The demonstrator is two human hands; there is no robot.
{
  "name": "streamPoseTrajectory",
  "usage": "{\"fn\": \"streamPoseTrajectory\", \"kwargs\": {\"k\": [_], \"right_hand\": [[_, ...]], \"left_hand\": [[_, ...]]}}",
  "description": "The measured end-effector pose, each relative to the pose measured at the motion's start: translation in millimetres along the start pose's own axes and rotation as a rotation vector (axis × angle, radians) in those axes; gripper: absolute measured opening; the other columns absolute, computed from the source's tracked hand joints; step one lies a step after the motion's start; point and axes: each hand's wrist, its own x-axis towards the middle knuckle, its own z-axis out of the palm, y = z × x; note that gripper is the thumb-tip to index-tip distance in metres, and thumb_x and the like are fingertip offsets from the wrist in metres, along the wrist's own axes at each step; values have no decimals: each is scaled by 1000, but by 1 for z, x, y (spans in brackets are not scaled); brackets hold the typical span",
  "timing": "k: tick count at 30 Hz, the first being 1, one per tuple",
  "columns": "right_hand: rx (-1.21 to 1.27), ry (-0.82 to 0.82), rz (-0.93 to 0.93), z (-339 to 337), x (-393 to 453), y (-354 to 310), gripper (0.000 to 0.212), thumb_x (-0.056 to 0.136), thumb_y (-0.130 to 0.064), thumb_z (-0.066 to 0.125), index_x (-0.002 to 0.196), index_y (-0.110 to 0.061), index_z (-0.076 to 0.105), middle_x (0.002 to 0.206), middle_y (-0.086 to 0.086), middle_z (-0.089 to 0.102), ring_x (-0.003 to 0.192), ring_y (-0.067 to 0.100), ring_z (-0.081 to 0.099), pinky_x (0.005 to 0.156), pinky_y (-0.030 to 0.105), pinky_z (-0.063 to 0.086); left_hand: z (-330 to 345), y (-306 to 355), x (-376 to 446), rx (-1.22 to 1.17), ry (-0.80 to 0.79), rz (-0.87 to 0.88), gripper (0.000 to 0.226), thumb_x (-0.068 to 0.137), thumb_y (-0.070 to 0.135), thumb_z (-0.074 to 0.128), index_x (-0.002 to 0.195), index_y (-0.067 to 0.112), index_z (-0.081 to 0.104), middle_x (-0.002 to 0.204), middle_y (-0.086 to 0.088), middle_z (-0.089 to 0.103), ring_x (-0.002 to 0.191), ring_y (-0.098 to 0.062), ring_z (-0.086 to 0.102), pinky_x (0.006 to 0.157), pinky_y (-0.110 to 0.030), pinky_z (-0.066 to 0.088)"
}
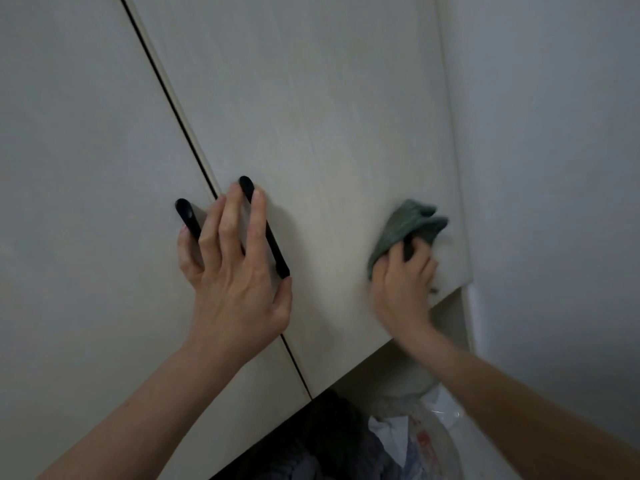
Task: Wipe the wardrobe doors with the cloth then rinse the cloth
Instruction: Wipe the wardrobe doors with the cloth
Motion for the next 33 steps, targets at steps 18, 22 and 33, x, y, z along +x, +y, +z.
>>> {"fn": "streamPoseTrajectory", "kwargs": {"k": [18, 22, 33], "right_hand": [[-119, -198, 240, 9, 4, 59, 55, 89, -23, 9, 120, 2, 47, 137, 25, 34, 123, 43, 27, 99, 48, 20], [-38, -212, 153, 24, -73, 14, 54, 89, -34, 15, 124, -7, 45, 136, 24, 31, 111, 38, 32, 93, 44, 27], [-86, -191, 259, 9, 20, 110, 49, 94, -24, 24, 126, 7, 45, 135, 27, 36, 123, 37, 35, 99, 49, 32]], "left_hand": [[15, 7, -25, 55, -154, 13, 112, 68, 30, 74, 157, 15, 9, 161, -15, 9, 150, -30, 0, 113, -62, 1], [17, 9, -24, 48, -145, 13, 111, 68, 30, 73, 157, 15, 9, 160, -15, 10, 150, -30, 0, 112, -63, 3], [14, 4, -24, -39, -174, 26, 107, 73, 31, 72, 157, 21, 6, 162, -11, 2, 150, -25, -10, 113, -60, -6]]}}
